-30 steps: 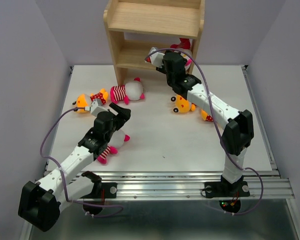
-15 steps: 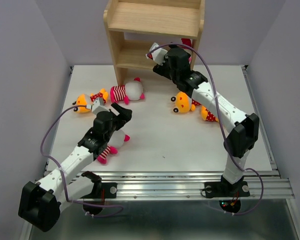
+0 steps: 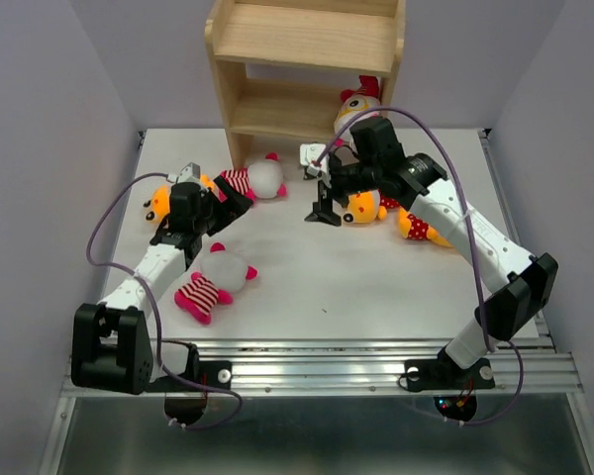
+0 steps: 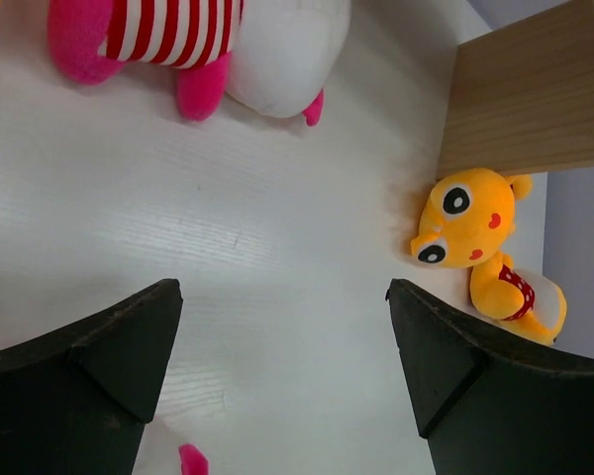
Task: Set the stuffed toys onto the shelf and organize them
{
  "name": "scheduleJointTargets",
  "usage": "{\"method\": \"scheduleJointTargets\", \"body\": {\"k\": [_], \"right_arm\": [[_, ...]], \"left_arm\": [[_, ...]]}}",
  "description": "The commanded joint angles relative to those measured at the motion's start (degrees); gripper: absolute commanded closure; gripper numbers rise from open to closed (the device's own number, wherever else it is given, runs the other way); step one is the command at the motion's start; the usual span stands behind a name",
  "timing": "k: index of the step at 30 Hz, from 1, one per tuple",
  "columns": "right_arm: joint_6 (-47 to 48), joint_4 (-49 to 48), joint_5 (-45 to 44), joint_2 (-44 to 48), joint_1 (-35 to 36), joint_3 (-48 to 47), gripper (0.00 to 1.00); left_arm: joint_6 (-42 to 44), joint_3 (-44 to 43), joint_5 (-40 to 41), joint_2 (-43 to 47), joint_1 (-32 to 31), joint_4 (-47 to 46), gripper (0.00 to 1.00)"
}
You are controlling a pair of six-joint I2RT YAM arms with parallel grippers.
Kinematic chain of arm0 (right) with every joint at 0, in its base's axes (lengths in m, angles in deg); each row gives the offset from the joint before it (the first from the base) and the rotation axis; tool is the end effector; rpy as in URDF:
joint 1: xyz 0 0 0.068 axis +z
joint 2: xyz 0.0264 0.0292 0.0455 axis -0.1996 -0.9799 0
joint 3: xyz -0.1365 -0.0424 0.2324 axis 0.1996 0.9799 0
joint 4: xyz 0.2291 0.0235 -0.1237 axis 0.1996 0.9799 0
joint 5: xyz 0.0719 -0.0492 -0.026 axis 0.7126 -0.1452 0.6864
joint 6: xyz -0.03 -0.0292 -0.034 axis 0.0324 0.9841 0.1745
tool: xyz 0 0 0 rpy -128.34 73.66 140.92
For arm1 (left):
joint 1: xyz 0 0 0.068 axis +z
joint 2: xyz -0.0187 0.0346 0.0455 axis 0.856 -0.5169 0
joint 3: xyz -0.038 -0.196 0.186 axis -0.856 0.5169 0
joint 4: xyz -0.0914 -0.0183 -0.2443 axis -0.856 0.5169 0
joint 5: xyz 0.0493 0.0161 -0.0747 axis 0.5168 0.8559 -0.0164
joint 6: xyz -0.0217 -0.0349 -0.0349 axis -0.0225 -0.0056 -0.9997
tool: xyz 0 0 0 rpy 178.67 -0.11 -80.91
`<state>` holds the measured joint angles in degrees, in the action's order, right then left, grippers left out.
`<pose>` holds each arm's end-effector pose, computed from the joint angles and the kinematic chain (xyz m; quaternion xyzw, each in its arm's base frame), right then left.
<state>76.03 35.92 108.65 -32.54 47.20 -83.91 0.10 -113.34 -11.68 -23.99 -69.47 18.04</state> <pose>0.2831 0.2269 0.4174 -0.6374 0.5587 0.2128 0.4861 0.2647 -0.0563 0.2573 -0.1552 0.8006 -0.3148 0.4857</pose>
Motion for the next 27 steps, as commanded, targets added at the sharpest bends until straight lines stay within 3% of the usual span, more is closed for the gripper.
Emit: {"method": "scheduleJointTargets", "body": {"k": [1, 5, 13, 19, 22, 25, 27], "right_arm": [[1.38, 4.15, 20.98, 1.91, 0.09, 8.55, 0.0], [2.7, 5.21, 22.4, 2.35, 0.09, 12.78, 0.0], [2.53, 4.77, 15.99, 3.58, 0.09, 17.26, 0.0], [-0.72, 2.14, 10.8, 3.67, 0.09, 19.37, 0.0], [-2.3, 0.91, 10.18, 3.58, -0.53, 20.08, 0.0], [-2.92, 0.55, 10.09, 3.4, -0.53, 20.34, 0.0], [-3.1, 0.37, 10.09, 3.58, -1.05, 20.6, 0.0]], "left_arm": [[5.48, -8.5, -8.24, -5.91, 2.32, -0.26, 0.04], [4.44, -15.54, -5.7, -14.53, 3.64, 2.27, 0.05], [-4.61, -33.82, 4.56, -33.86, 3.91, 11.16, 0.14], [-13.21, -38.23, 12.22, -40.29, 3.91, 16.61, 0.16], [-14.81, -39.28, 11.98, -43.01, 4.0, 16.53, 0.2], [-15.51, -40.08, 11.19, -45.13, 4.09, 15.83, 0.33], [-15.78, -39.91, 11.09, -45.66, 4.17, 14.95, 0.52]]}}
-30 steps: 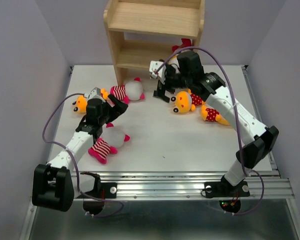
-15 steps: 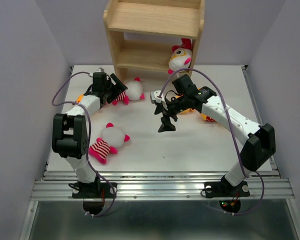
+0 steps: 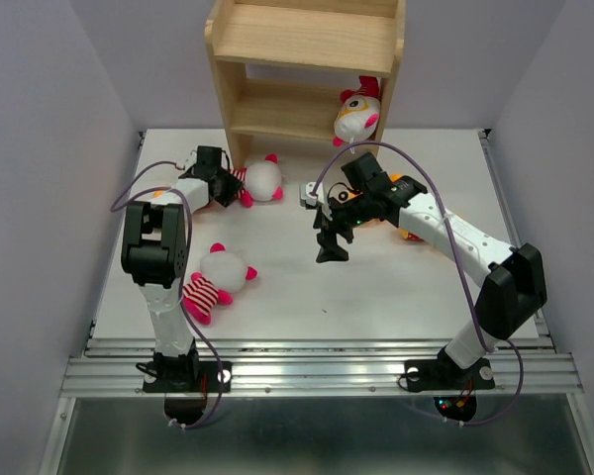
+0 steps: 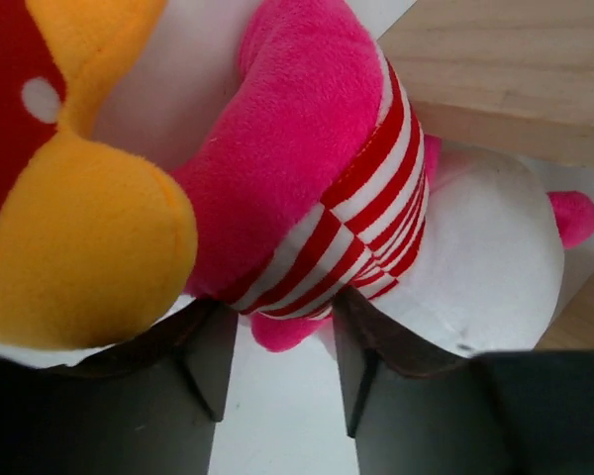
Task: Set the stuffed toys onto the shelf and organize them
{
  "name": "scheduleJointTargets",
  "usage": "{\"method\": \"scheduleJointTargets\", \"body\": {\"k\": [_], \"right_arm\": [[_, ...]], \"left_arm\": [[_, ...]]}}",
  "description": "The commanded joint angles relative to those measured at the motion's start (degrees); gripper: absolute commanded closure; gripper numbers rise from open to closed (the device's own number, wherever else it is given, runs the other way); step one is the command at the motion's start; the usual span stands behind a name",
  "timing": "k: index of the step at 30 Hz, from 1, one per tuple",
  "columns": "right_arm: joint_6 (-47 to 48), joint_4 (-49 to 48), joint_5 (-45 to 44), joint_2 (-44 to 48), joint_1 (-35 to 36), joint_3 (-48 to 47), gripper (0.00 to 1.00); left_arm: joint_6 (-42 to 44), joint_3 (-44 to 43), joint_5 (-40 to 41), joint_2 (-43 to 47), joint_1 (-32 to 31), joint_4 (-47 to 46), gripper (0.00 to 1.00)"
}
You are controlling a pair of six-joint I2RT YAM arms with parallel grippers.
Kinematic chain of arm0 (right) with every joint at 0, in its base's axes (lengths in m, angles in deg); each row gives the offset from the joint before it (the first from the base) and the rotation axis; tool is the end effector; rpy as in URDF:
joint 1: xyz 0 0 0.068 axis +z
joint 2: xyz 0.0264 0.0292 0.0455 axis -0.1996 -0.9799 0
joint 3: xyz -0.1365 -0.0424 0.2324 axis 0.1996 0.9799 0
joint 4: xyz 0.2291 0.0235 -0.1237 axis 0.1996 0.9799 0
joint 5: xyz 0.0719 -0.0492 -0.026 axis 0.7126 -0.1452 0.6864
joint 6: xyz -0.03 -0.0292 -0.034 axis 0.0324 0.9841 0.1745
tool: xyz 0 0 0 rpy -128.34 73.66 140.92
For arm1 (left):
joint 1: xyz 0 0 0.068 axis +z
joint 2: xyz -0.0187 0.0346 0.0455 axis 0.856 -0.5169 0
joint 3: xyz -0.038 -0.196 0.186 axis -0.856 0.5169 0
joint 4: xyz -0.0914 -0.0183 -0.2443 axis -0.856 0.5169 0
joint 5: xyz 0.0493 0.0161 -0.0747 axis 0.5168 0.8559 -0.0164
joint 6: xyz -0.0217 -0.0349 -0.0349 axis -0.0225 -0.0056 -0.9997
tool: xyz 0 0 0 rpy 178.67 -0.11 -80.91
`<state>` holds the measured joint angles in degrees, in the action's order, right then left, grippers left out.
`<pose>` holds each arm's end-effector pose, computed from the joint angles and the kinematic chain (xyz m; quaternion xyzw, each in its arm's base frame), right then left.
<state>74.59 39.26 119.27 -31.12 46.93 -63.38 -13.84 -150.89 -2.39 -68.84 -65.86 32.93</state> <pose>0.2663 0.2193 0.3094 -0.6406 0.6192 0.3329 0.3088 0.4373 -0.0545 0.1862 -0.3598 0.8390 -0.2172 0.3457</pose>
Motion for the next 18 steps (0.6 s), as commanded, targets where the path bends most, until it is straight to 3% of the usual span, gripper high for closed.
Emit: {"method": "scheduleJointTargets", "body": {"k": [1, 2, 3, 4, 5, 11, 15, 18], "right_arm": [[-2.01, -3.14, -0.53, 2.24, -0.79, 0.26, 0.0], [-2.1, -3.15, -0.53, 2.42, -0.79, 0.43, 0.0], [-2.18, -3.15, -0.53, 2.42, -0.79, 0.52, 0.0], [-2.36, -3.15, -0.53, 2.51, -0.79, 0.61, 0.0], [-2.36, -3.06, -0.53, 2.77, -0.79, 0.87, 0.0], [0.7, -1.4, 0.69, 3.73, -0.79, 1.23, 0.0], [22.03, 10.11, 5.79, 6.19, -0.79, 2.1, 0.0], [26.21, 9.17, 5.45, 7.52, -0.79, 3.51, 0.0]], "left_arm": [[-1.84, -1.75, 1.72, -0.9, 0.57, -0.46, 0.6], [-1.92, -1.3, 1.8, -0.9, 0.74, -0.99, 0.68], [-1.84, -0.78, 1.37, -0.9, 0.83, -2.12, 0.86], [-1.66, 0.27, -0.37, -0.72, 1.0, -2.66, 0.97], [-1.4, 0.72, -0.74, -0.55, 1.09, -3.18, 1.0], [5.62, 5.72, -6.45, 4.01, 1.01, -8.1, 1.0], [16.23, 11.6, -19.42, 9.45, 0.57, -12.32, 1.0], [20.48, 15.73, -25.51, 12.54, -0.48, -13.99, 1.0]]}}
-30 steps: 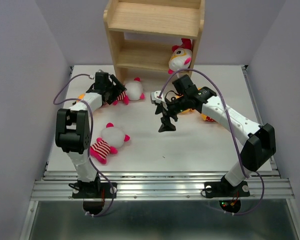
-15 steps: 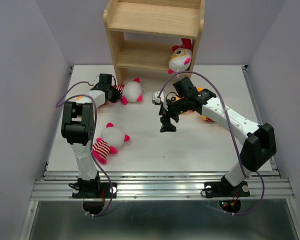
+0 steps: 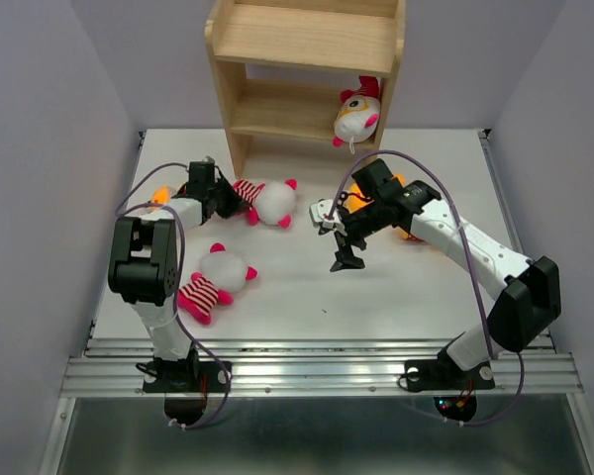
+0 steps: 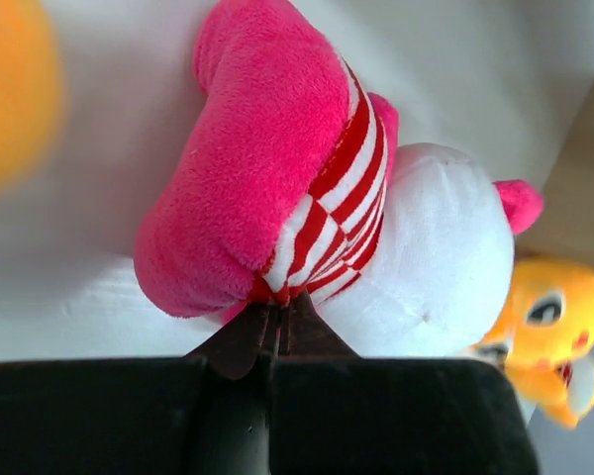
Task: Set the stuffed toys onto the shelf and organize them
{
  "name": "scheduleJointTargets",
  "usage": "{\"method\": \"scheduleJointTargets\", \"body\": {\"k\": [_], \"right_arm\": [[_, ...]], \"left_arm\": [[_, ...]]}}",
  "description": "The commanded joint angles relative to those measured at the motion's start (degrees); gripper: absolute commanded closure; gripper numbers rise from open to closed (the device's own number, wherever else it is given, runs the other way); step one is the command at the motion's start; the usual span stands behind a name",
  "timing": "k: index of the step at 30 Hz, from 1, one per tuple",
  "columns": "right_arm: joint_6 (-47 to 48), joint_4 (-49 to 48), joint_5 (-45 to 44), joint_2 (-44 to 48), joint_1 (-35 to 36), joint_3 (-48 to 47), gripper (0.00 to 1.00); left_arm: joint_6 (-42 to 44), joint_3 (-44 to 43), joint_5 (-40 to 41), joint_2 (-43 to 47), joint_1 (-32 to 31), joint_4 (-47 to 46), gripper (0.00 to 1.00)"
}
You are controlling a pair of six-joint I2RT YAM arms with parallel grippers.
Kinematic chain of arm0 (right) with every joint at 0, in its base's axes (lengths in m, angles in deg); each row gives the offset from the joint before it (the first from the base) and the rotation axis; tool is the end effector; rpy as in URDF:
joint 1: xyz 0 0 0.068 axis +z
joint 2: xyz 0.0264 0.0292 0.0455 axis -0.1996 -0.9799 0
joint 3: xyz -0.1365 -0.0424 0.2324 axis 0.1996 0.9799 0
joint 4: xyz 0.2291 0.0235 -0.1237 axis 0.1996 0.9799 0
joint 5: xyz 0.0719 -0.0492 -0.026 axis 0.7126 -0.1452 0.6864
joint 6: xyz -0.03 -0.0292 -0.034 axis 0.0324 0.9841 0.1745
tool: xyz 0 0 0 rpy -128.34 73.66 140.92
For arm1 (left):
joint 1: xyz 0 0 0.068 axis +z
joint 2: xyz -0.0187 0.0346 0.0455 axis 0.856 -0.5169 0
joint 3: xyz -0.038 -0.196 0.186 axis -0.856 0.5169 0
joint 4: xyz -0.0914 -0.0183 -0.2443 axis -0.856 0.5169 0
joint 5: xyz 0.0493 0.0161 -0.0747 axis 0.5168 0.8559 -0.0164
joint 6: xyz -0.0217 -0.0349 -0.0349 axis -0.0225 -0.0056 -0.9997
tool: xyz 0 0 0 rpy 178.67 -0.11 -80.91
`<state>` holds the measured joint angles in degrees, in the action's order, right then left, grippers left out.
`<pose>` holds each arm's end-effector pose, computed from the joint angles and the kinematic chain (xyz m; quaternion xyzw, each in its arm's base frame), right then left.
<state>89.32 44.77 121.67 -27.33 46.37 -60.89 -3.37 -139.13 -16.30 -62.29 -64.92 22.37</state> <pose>0.2478 0.2036 0.3121 -0.7086 0.5426 0.3176 0.3204 0.4049 -0.0524 0.1846 -0.2278 0.8572 -0.2956 0.3550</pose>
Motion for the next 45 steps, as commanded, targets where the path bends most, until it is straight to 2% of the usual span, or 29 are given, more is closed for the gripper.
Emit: {"method": "scheduleJointTargets", "body": {"k": [1, 4, 5, 8, 11, 12, 13, 15, 16, 19, 20, 24, 28, 38, 45], "right_arm": [[10.08, 2.43, 2.96, 3.39, -0.22, 0.84, 0.0], [-2.64, -4.07, 2.87, 1.11, -0.22, -0.64, 0.0], [-12.25, -8.17, 2.34, -0.64, -0.22, -1.52, 0.0], [-30.46, -15.4, 0.94, -3.02, -0.22, -2.14, 0.0], [-35.46, -16.39, 1.98, -3.38, -0.22, -2.67, 0.0], [-32.59, -15.52, 4.42, -2.34, -0.22, -2.67, 0.0], [-18.99, -10.46, 5.93, -1.37, -0.22, -2.85, 0.0], [-1.62, -4.64, 5.78, 1.69, 0.31, -1.8, 0.0], [12.3, -1.57, 4.55, 2.76, 0.31, -0.75, 0.0], [27.41, -1.36, -1.6, 5.75, 0.31, 2.94, 0.0], [29.73, -1.19, -2.66, 6.11, 0.83, 3.21, 0.0], [35.72, -0.48, -7.32, 6.02, 2.23, 3.57, 0.0], [40.91, -1.97, -12.24, 5.76, 4.34, 6.81, 0.0], [37.14, -23.56, -27.62, 5.76, 9.01, 15.95, 0.03], [35.2, -32.38, -28.95, 6.55, 9.62, 18.42, 0.05]], "left_arm": [[10.63, 7.65, -14.5, 8.69, -1.69, -4.4, 1.0], [8.01, 14.78, -19.17, 13.71, -3.27, -13.61, 1.0], [6.0, 19.67, -19.8, 17.03, -3.62, -16.68, 1.0], [-2.44, 26.74, -19.1, 22.5, -5.47, -27.75, 1.0], [-8.34, 31.06, -15.5, 26.81, -7.93, -32.26, 1.0], [-8.87, 31.32, -15.06, 27.34, -8.37, -32.62, 1.0], [-9.23, 31.24, -15.14, 27.78, -8.89, -32.45, 1.0], [-9.14, 30.37, -16.1, 27.61, -8.9, -28.96, 1.0], [-8.27, 28.97, -16.98, 27.0, -8.98, -27.37, 1.0], [-5.03, 25.28, -18.04, 26.21, -9.6, -19.55, 1.0], [-3.88, 24.39, -17.96, 26.21, -9.78, -17.35, 1.0], [0.0, 20.7, -17.16, 26.65, -10.57, -7.77, 1.0], [0.7, 19.73, -18.3, 27.52, -10.57, -5.47, 1.0], [2.02, 19.46, -22.61, 27.88, -10.92, -2.57, 1.0], [3.08, 19.55, -23.49, 27.7, -11.27, -1.51, 1.0]]}}
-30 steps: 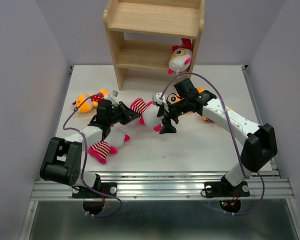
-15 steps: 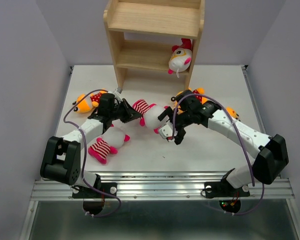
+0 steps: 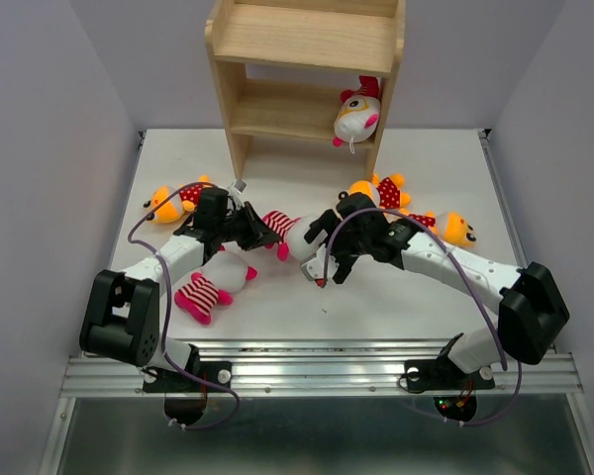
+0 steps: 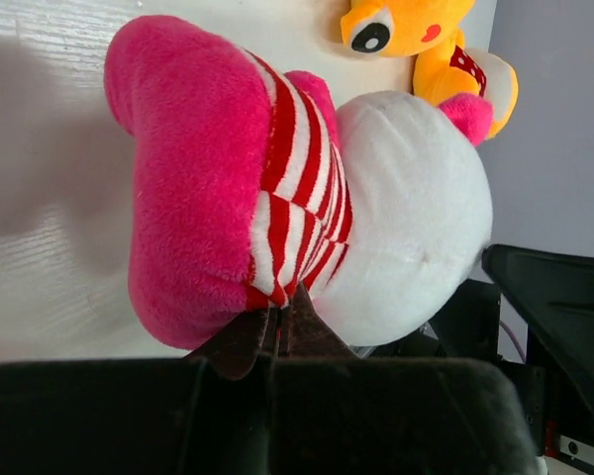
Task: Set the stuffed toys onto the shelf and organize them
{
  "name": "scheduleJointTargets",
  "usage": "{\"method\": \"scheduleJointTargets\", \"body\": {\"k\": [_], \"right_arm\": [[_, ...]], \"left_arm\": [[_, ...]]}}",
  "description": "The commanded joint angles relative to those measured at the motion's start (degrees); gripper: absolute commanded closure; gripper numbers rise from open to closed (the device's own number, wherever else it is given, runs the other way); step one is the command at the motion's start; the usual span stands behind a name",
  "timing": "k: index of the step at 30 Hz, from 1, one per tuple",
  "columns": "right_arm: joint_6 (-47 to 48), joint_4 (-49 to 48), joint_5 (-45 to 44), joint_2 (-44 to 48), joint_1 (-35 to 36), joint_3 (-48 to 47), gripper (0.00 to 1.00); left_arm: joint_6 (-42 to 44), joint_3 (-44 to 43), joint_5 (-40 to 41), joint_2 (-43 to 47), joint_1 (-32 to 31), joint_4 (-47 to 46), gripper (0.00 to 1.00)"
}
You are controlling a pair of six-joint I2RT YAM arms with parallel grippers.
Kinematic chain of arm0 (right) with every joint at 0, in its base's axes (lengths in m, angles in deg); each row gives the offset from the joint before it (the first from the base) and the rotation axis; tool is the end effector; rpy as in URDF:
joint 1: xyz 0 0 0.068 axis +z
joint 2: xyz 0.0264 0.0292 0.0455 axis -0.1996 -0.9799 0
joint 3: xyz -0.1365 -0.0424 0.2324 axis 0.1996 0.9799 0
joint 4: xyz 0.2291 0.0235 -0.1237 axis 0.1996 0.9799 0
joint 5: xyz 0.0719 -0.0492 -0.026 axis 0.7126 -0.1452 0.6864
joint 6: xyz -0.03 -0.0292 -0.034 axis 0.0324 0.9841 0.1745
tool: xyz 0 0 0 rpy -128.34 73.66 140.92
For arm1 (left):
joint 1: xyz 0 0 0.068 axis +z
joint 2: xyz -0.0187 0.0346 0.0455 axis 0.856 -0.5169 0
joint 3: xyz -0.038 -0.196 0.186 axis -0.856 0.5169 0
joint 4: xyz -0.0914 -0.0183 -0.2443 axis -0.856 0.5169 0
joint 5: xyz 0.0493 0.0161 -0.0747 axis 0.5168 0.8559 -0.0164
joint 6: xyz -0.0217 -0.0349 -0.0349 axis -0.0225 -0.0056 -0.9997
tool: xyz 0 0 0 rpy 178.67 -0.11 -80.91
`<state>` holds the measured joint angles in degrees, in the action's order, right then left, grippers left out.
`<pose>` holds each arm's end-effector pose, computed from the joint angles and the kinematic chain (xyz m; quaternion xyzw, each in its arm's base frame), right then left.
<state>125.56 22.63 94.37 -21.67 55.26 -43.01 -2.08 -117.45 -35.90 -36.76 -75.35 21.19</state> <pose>0.2173 0.2234 0.2605 -0.8769 0.2890 -0.0120 0.3838 0.2819 -0.1047 0.2192 -0.0427 0.8438 -0.4572 0.2779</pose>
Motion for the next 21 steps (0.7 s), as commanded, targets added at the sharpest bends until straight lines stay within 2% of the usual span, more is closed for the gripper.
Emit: {"method": "scheduleJointTargets", "body": {"k": [1, 9, 18, 21], "right_arm": [[0.01, -10.59, -1.56, 1.06, 0.73, 0.89, 0.05], [1.34, -11.56, -2.27, -0.6, 1.25, 1.42, 0.09], [1.25, -9.28, -1.91, -0.78, 2.3, 2.3, 0.28], [-1.29, -9.37, -2.96, -1.13, 2.84, 1.95, 0.4]], "left_arm": [[1.87, -2.13, -3.97, 2.26, -0.85, -0.42, 1.0], [2.23, -2.57, -5.38, 2.79, -1.2, -0.33, 1.0], [1.26, -2.57, -5.82, 2.96, -1.2, -0.94, 1.0], [0.91, -3.1, -5.73, 3.05, -1.2, -1.03, 1.0]]}}
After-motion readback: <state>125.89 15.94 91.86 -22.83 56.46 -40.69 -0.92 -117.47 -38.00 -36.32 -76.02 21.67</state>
